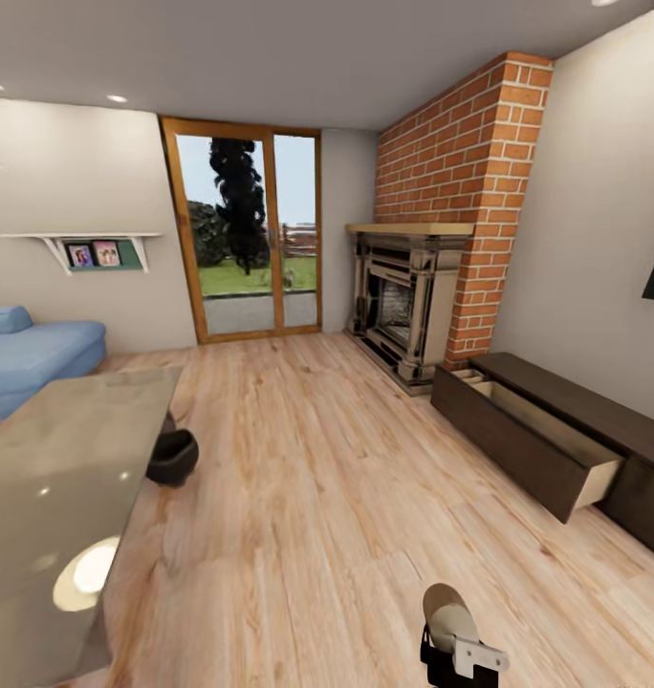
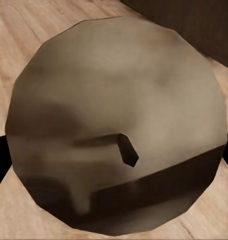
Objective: Place each of the two pumpkins and all three candles from the living room inside a cabinet in the living room (use any cabinet), then make sure every cabinet is closed, and position the cauldron so it is next to a table in the living room.
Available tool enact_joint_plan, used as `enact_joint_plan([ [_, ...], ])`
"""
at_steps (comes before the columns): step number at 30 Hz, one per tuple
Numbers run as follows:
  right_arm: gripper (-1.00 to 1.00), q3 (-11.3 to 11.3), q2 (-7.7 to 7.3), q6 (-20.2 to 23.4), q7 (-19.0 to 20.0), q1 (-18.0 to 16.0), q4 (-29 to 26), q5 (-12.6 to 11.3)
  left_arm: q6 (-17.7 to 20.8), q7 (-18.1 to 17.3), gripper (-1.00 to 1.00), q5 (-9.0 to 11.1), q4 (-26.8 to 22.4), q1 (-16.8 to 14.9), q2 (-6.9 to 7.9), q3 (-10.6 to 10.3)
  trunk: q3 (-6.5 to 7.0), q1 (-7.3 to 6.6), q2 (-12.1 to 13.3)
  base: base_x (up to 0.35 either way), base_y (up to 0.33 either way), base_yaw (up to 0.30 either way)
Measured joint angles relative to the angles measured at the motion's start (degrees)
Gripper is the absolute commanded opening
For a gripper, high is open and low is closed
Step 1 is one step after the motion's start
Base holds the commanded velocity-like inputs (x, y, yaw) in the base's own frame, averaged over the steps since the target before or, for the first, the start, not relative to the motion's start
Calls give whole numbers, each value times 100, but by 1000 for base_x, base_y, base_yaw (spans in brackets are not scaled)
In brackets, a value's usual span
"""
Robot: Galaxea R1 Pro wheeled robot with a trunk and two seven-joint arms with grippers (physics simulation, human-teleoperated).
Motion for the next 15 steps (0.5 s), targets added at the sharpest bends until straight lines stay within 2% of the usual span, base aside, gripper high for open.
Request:
enact_joint_plan([
  [4,-100,-6,0,0,-6,0,0,-4,-1,1,100,0,0,0,5,0,5,0,0,320,-53,-183],
  [15,-100,1,8,12,-8,0,9,5,-2,1,100,0,0,0,9,-1,6,0,0,326,-4,-13],
])
